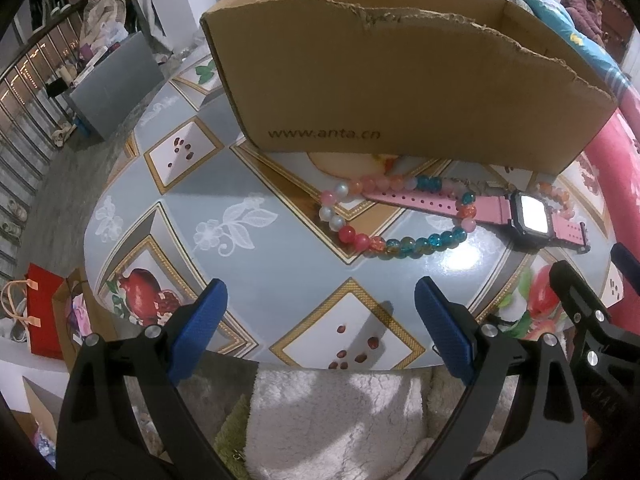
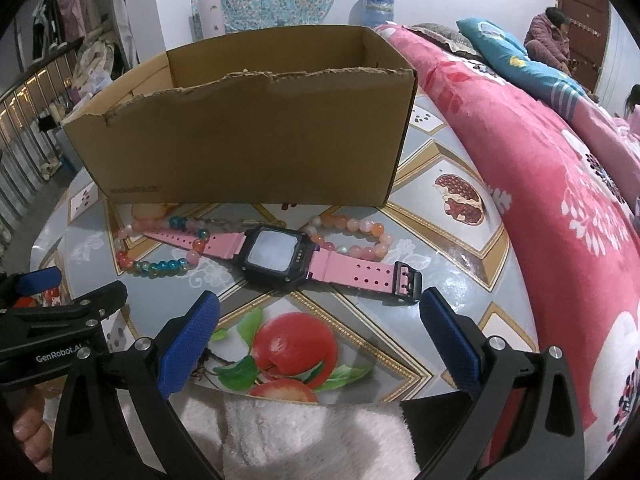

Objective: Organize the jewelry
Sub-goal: 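Move the right gripper down onto the multicolour bead bracelet and close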

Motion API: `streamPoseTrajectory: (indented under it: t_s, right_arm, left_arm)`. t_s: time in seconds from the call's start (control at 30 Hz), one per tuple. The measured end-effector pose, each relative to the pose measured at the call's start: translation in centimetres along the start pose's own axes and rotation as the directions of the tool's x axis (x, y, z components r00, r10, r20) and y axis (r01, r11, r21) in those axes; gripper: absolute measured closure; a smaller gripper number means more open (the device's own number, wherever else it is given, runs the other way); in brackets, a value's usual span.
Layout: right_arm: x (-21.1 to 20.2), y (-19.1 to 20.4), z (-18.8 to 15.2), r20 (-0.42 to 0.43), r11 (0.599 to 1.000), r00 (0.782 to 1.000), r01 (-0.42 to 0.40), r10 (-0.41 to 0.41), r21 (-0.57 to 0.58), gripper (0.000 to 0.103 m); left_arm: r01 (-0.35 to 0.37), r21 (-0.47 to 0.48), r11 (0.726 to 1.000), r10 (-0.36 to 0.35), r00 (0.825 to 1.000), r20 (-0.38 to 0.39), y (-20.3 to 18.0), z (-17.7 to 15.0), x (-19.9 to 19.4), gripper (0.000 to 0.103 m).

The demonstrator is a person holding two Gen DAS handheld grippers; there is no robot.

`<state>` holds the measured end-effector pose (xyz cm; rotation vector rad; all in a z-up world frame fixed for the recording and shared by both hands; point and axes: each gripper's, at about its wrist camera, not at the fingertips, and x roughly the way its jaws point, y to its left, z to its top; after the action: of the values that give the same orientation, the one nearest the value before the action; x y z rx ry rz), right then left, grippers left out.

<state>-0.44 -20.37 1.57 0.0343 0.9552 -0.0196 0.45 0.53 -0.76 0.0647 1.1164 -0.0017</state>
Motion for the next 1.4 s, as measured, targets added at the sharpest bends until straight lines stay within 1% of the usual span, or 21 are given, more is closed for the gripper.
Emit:
streamPoseTrajectory:
  t_s: [0.37, 0.6, 0.7, 0.8, 0.87, 1.07, 1.13, 1.23, 1.27, 1.33, 1.37, 1.4]
  right_arm:
    - [0.8, -0.1, 0.3, 0.001, 1.000, 1.000, 0.008, -0.008, -0.023, 0.005]
    - [1.1, -0.4, 0.6, 0.023, 0.999, 1.000, -0.001, 0.001, -0.032, 0.005]
    - [1.1, -0.6, 0.6, 0.038, 0.999, 0.999, -0.025, 0.026, -0.030, 0.005]
    - [0.9, -1.2, 0.7, 0.066, 0.997, 0.995, -0.072, 0.073, -0.019, 0.005]
    - [0.7, -1.5, 0.7, 0.086, 0.994, 0.990, -0.111, 0.112, -0.014, 0.005]
    - [-0.1, -1.5, 0.5, 0.144, 0.986, 0.976, -0.156, 0.164, -0.062, 0.005]
    - [-0.2, -1.3, 0.5, 0.154, 0.981, 0.970, -0.178, 0.189, -0.078, 0.005]
    - [-0.2, -0.8, 0.7, 0.167, 0.974, 0.962, -0.202, 0.217, -0.102, 0.006]
    - [-0.2, -0.7, 0.8, 0.169, 0.972, 0.960, -0.207, 0.224, -0.112, 0.008]
    - [-0.2, -0.3, 0.9, 0.170, 0.967, 0.957, -0.214, 0.236, -0.136, 0.011]
    - [0.0, -0.1, 1.0, 0.168, 0.965, 0.955, -0.219, 0.242, -0.146, 0.013]
    - [0.0, 0.0, 1.0, 0.166, 0.962, 0.954, -0.227, 0.251, -0.150, 0.016]
  left_arm:
    - [-0.019, 0.012, 1.000, 0.019, 0.999, -0.026, -0.8, 0.6, 1.0, 0.012]
    - [-0.035, 0.019, 0.999, 0.036, 0.998, -0.044, -1.1, 0.8, 1.6, 0.012]
    - [-0.042, 0.023, 0.999, 0.043, 0.998, -0.050, -1.3, 0.9, 1.9, 0.012]
    - [-0.041, 0.025, 0.999, 0.042, 0.998, -0.047, -1.4, 1.0, 2.0, 0.012]
    - [-0.026, 0.021, 0.999, 0.027, 0.999, -0.036, -1.1, 1.2, 2.0, 0.012]
    - [-0.021, 0.022, 1.000, 0.019, 0.998, 0.061, 0.0, 1.4, 0.8, 0.012]
    - [0.011, 0.010, 1.000, -0.012, 0.998, 0.064, 0.7, 1.6, 0.8, 0.012]
    - [0.088, 0.005, 0.996, -0.088, 0.994, 0.062, 1.6, 1.9, 1.2, 0.012]
    - [0.109, 0.008, 0.994, -0.109, 0.992, 0.069, 1.7, 2.1, 1.3, 0.012]
    - [0.170, 0.012, 0.985, -0.171, 0.981, 0.088, 2.1, 2.2, 1.5, 0.012]
    - [0.190, 0.007, 0.982, -0.190, 0.977, 0.095, 2.4, 2.2, 1.5, 0.012]
    - [0.230, -0.005, 0.973, -0.228, 0.967, 0.110, 2.7, 2.3, 1.5, 0.012]
